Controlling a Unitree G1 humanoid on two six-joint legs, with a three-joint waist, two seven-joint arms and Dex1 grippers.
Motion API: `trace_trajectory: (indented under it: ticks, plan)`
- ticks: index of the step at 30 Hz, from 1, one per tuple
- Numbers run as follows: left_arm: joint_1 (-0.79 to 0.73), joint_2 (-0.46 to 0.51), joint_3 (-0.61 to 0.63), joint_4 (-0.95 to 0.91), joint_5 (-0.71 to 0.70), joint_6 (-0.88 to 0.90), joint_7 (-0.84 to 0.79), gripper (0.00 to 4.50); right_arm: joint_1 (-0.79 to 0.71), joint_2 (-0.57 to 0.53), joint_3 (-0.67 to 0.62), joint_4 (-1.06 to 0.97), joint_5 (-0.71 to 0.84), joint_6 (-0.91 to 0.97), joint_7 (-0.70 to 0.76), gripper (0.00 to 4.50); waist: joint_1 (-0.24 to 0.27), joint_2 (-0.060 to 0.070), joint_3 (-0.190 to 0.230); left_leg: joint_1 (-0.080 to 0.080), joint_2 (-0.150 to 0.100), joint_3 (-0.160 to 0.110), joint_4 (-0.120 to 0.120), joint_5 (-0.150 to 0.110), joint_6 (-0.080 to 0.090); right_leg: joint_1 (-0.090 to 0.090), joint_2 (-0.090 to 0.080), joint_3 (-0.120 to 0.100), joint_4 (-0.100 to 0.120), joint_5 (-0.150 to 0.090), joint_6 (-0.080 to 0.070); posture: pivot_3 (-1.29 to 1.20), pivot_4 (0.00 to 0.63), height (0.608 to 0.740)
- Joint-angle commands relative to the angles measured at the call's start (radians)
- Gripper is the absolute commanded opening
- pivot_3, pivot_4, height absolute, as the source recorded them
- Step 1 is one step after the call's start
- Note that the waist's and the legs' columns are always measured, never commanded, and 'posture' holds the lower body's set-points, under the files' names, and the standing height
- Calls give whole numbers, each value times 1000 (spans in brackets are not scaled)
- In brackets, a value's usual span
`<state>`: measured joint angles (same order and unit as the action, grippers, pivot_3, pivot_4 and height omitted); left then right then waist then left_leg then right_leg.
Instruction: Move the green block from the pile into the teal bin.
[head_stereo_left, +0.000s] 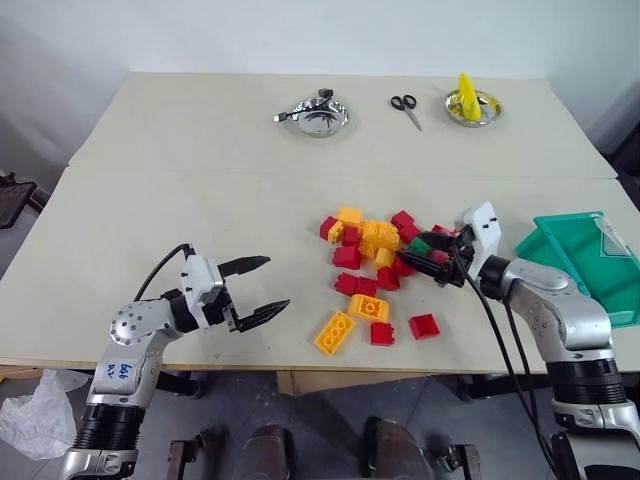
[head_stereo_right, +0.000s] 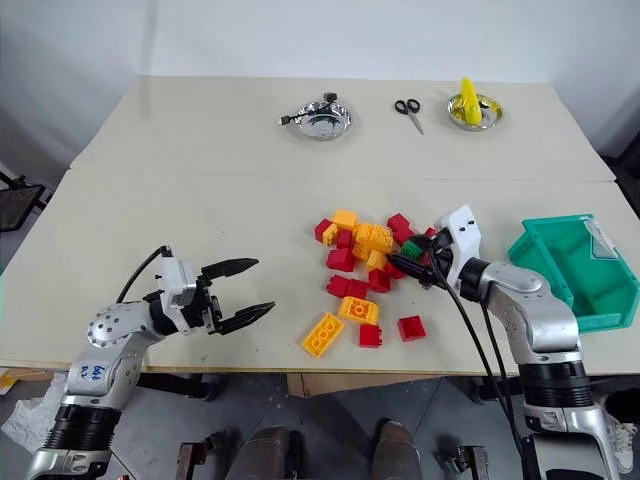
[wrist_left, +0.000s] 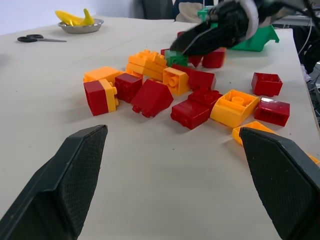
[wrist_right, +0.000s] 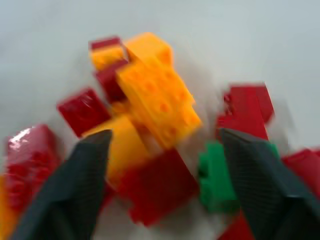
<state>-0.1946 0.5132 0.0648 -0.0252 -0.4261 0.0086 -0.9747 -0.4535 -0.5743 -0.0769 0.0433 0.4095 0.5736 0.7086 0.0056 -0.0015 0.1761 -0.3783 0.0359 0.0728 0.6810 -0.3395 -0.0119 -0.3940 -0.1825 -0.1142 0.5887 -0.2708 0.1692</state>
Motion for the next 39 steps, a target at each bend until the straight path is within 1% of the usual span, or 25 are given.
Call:
trace_trajectory:
  ticks: [1, 3, 4, 6, 7, 10, 12, 15, 19, 22, 25, 27, 30, 31, 33, 34, 36, 38, 39]
  plan:
    - [-6, -5, 2, -20, 3, -15, 5, 4500, -33, 6, -52, 64, -46, -40, -90, 1768, -3, 0, 0, 0, 0, 0, 0, 0, 0, 0, 0, 0, 0, 0, 0, 0, 150, 740]
    - [-3, -8, 0, -22, 5, -15, 8, 4500, -42, -4, -79, 90, -54, -62, -108, 1186, -4, 0, 0, 0, 0, 0, 0, 0, 0, 0, 0, 0, 0, 0, 0, 0, 150, 740]
    - [-3, -9, -1, -23, 5, -15, 8, 4500, -43, -8, -86, 97, -55, -70, -109, 793, -4, 0, 0, 0, 0, 0, 0, 0, 0, 0, 0, 0, 0, 0, 0, 0, 150, 740]
    - [3, -11, -3, -27, 5, -15, 11, 4500, -32, -37, -121, 97, -42, -61, -99, 174, -6, 0, 0, 0, 0, 0, 0, 0, 0, 0, 0, 0, 0, 0, 0, 0, 150, 740]
    - [5, -12, -4, -28, 5, -14, 12, 4500, -20, -58, -132, 98, -40, -59, -83, 9, -6, 0, 0, 0, 0, 0, -1, 0, 0, 0, 0, 0, 0, 0, 0, 0, 150, 740]
    - [8, -12, -5, -30, 6, -14, 13, 4500, 25, -113, -160, 82, -26, -79, -19, 9, -6, 0, 0, 0, 0, 0, -1, 0, 0, 0, 0, 0, -1, 0, 0, 0, 150, 740]
    - [9, -9, -4, -30, 6, -13, 12, 4500, 92, -157, -213, 26, 18, -130, 79, 9, -2, 0, 0, 0, 0, 0, -1, 0, 0, 0, 0, 0, -1, 0, 0, 0, 150, 740]
    - [7, -5, -1, -20, 7, -16, 9, 4500, 176, -186, -290, -39, 69, -206, 169, 9, -4, 0, 0, 0, 0, 0, -1, 0, 0, 0, 0, 0, -1, 0, 0, 0, 150, 740]
    - [-1, -5, -3, -4, 10, -23, 2, 4500, 279, -193, -410, -102, 110, -263, 203, 9, -6, 0, 0, 1, 0, 0, -1, 0, 0, 1, 0, 0, -1, 0, 0, 0, 150, 740]
    - [-15, -9, -9, 11, 13, -28, -3, 4500, 399, -183, -519, -141, 127, -309, 214, 9, 7, 0, 0, 1, 0, 0, -1, 0, 0, 1, 0, 0, -1, 0, 0, 0, 150, 740]
    - [-35, -11, -15, 34, 14, -33, -14, 4500, 519, -162, -625, -134, 137, -350, 214, 9, 20, 0, 0, 1, 0, 0, 0, 0, 0, 2, 0, 0, -2, 0, 1, 0, 150, 740]
    - [-46, -11, -20, 47, 14, -36, -24, 4500, 558, -153, -647, -152, 174, -332, 219, 9, 19, 0, 0, 1, 0, 0, 0, 0, 0, 2, 0, 0, -2, 0, 1, 0, 150, 740]
    - [-62, -12, -25, 63, 15, -39, -36, 4500, 576, -157, -597, -219, 197, -313, 236, 544, 11, 0, 0, 2, 0, 1, 0, 0, 0, 2, 0, 1, -2, 0, 1, 0, 150, 740]
    - [-70, -13, -28, 69, 16, -40, -38, 4500, 577, -175, -545, -258, 186, -303, 250, 863, 6, 0, 0, 3, 1, 1, -1, 0, 0, 2, 0, 1, -1, 0, 1, 0, 150, 740]
    - [-85, -16, -34, 82, 18, -42, -42, 4500, 525, -202, -436, -316, 161, -273, 246, 1590, -6, 0, 0, 3, 1, 1, -1, 0, 0, 2, 0, 1, 0, 0, 0, 0, 150, 740]
    - [-89, -17, -36, 85, 19, -43, -43, 4500, 495, -210, -399, -325, 155, -254, 233, 1880, -11, 0, 0, 4, 1, 2, 0, 0, 0, 2, 0, 2, 1, 0, 0, 0, 150, 740]
    - [-92, -19, -38, 89, 21, -46, -46, 4500, 434, -229, -334, -332, 146, -206, 212, 2607, -9, 0, 0, 4, 1, 2, 0, 0, 0, 2, 0, 2, 1, 0, 0, 0, 150, 740]
    - [-98, -23, -38, 95, 24, -49, -44, 4500, 350, -260, -245, -320, 126, -137, 207, 3266, -6, 0, 0, 3, 1, 2, 0, 0, 0, 1, 0, 2, 1, 0, 0, 0, 150, 740]
    - [-101, -26, -39, 97, 26, -49, -42, 4500, 315, -276, -205, -309, 117, -110, 215, 3668, -6, 0, 0, 3, 1, 2, 0, 0, 0, 2, 0, 2, 1, 0, 0, 0, 150, 740]
